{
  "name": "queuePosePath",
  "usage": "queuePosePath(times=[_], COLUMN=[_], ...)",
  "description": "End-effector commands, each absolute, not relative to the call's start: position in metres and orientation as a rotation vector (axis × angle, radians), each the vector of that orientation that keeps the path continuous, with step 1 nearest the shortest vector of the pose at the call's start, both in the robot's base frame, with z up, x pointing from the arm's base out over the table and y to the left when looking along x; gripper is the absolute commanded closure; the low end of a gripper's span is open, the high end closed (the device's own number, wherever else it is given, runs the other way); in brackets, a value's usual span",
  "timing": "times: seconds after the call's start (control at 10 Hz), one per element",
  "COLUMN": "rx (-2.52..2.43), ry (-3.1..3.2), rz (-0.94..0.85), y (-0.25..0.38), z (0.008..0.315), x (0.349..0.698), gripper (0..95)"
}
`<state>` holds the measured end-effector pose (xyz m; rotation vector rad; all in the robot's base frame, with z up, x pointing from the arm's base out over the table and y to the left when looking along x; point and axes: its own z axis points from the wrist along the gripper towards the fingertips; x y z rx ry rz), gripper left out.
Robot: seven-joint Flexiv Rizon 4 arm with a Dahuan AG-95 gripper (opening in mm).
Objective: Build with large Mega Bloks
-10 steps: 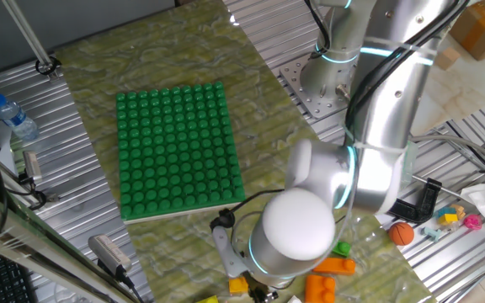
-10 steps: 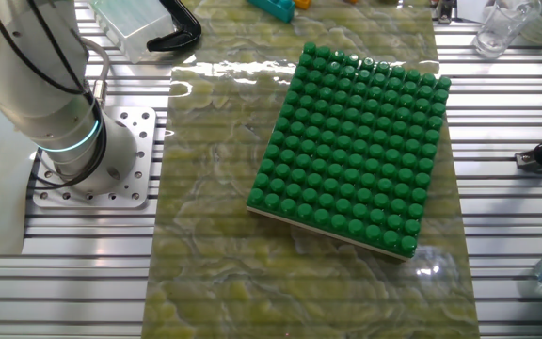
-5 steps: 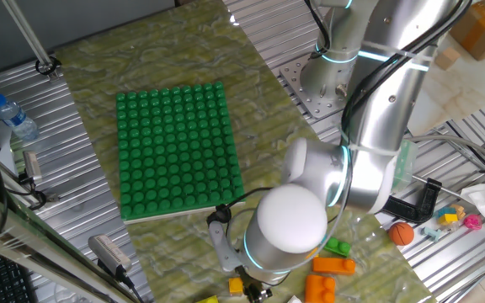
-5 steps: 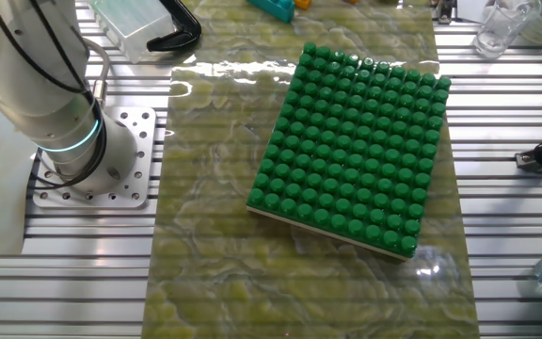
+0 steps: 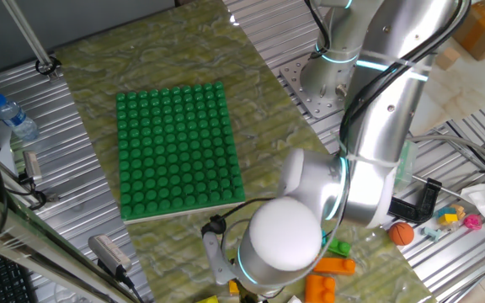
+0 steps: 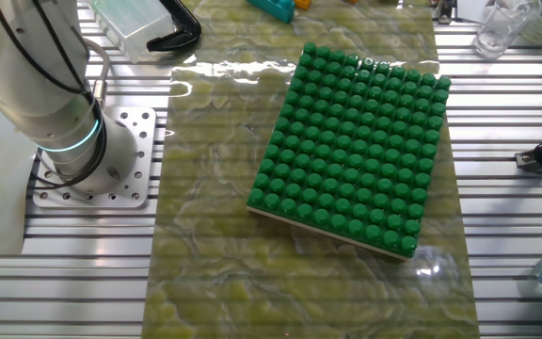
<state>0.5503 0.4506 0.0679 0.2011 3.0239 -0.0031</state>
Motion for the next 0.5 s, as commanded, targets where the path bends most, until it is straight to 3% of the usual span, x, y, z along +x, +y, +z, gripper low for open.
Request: queuePosePath(times=[0.1, 0.5], rx=[0.19, 0.198], ry=[3.015, 3.041], rz=[-0.003, -0.007], y=[0.451, 0.478], z=[0.071, 0.083], x=[0.55, 0.565], gripper=[57.0, 57.0])
